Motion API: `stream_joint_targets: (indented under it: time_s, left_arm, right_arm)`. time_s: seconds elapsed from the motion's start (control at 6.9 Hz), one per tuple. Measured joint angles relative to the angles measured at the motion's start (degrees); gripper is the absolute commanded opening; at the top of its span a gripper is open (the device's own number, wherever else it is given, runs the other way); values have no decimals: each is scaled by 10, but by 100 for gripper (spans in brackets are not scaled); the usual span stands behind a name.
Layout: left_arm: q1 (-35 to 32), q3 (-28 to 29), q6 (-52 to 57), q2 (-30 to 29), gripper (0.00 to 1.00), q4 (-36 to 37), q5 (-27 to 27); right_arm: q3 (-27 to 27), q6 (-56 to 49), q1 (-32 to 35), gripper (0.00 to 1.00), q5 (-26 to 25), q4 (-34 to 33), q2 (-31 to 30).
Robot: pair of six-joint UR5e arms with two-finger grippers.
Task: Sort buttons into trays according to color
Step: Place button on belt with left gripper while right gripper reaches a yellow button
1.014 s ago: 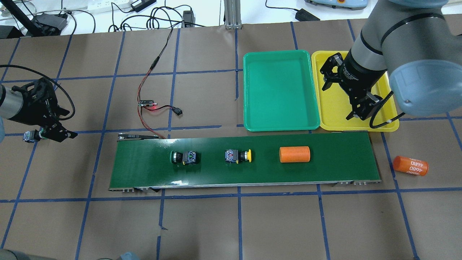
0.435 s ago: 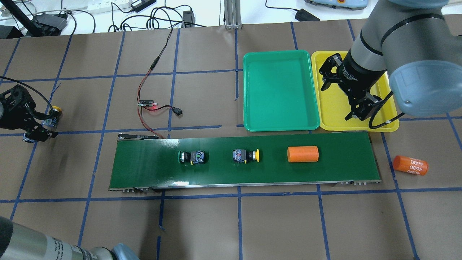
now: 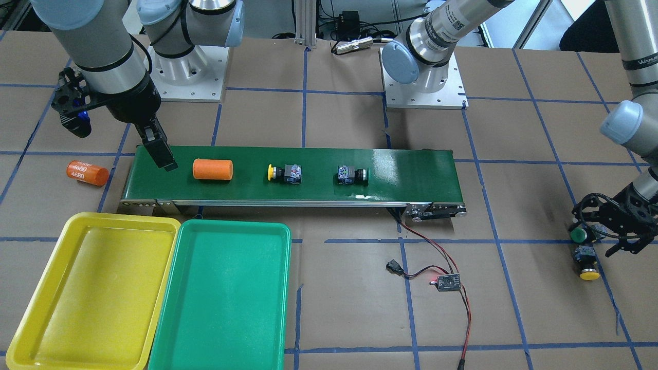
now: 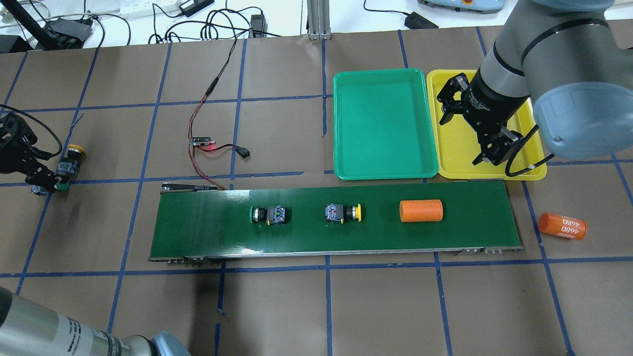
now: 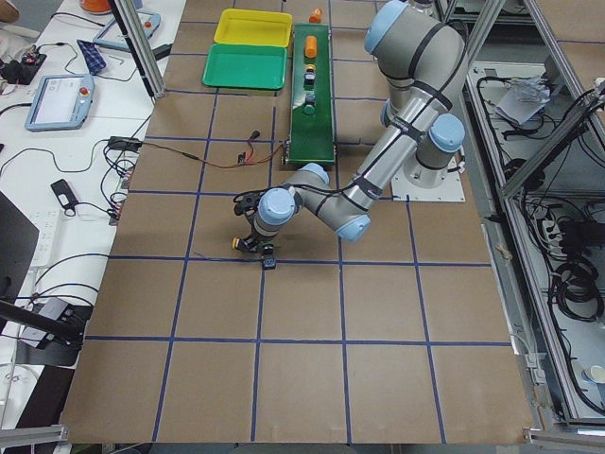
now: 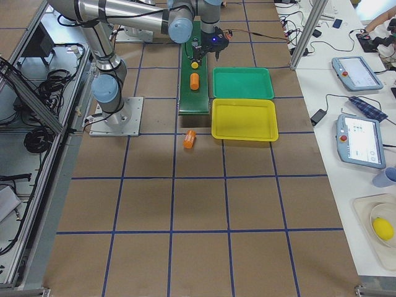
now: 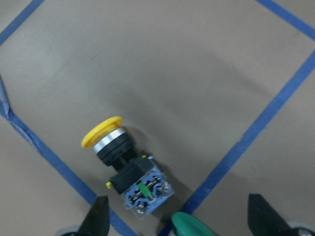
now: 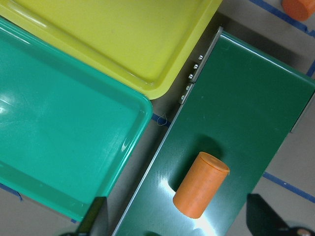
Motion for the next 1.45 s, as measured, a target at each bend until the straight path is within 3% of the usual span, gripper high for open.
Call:
stream_joint_targets:
  time_s: [0.14, 0.29, 0.43, 0.72, 1.16, 1.45]
  left_arm:
    - [-1, 2, -23, -9, 100, 2, 0]
    - [-3, 4, -35, -17, 82, 3, -2]
    - [-3, 6, -40, -22, 38, 3, -3]
    - [-5, 8, -40, -26, 3, 4, -5]
    - [-16, 9, -24, -19, 0, 3, -15]
    - [-53, 3, -16, 17, 0, -14, -20]
  right_arm:
    - [6, 23, 9, 100, 0, -1, 1]
    - [11, 64, 30, 100, 0, -10, 7]
    - [13, 106, 56, 100, -1, -28, 19]
    - [15, 185, 99, 100, 0, -74, 50]
    - [27, 266, 135, 100, 2, -106, 93]
    - [59, 279, 143, 100, 2, -126, 95]
